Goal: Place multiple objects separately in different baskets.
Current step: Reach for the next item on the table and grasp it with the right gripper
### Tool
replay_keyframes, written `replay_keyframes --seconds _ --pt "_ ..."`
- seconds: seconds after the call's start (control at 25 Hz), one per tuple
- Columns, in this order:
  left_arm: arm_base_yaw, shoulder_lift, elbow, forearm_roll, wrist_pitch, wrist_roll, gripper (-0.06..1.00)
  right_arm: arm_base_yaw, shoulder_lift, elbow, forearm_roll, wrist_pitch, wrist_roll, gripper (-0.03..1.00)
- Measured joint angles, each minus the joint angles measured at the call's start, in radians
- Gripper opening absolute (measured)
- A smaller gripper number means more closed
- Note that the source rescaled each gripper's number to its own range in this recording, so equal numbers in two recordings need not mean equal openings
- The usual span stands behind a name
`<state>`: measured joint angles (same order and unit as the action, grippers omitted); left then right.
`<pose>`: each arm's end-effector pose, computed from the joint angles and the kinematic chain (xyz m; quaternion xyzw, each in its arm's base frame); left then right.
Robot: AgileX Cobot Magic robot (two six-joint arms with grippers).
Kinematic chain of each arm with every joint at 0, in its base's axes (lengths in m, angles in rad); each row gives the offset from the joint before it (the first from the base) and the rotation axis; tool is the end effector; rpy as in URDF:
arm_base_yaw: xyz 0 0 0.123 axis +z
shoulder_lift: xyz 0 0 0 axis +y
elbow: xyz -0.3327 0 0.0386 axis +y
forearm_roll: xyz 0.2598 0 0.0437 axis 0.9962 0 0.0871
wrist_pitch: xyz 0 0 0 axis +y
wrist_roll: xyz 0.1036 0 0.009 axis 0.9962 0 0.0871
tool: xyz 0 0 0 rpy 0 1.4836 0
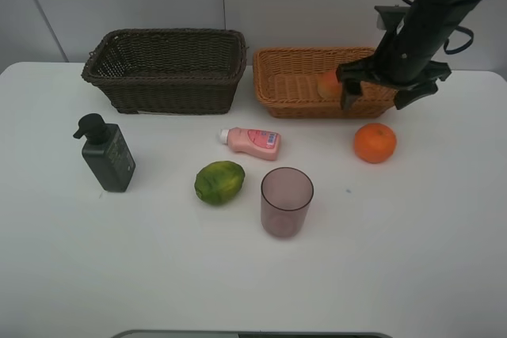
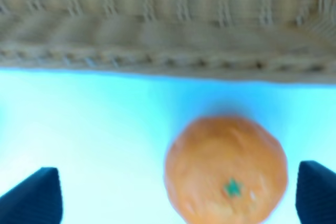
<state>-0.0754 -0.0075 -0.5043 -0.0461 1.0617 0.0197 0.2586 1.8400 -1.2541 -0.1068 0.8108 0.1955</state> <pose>-0.0351 -0.0015 0.2781 0.0414 0.8492 -0.0377 0.5251 0.3823 0.0928 0.2261 -0.0626 0.9886 -0.0128 0.1365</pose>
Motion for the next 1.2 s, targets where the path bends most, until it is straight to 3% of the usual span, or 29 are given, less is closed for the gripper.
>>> replay_keyframes --seconds 0.4,0.76,1.2 --pt "0.000 0.000 0.000 0.000 0.000 0.000 1.00 0.000 -0.040 0.206 -0.007 -0.200 -0.002 0.99" --pt "0.000 0.000 0.000 0.000 0.000 0.000 1.00 -0.067 -0.040 0.257 -0.041 -0.306 -0.002 0.99" --pt "0.000 0.000 0.000 0.000 0.000 0.000 1.00 -0.067 0.049 0.267 -0.055 -0.439 -0.002 0.99"
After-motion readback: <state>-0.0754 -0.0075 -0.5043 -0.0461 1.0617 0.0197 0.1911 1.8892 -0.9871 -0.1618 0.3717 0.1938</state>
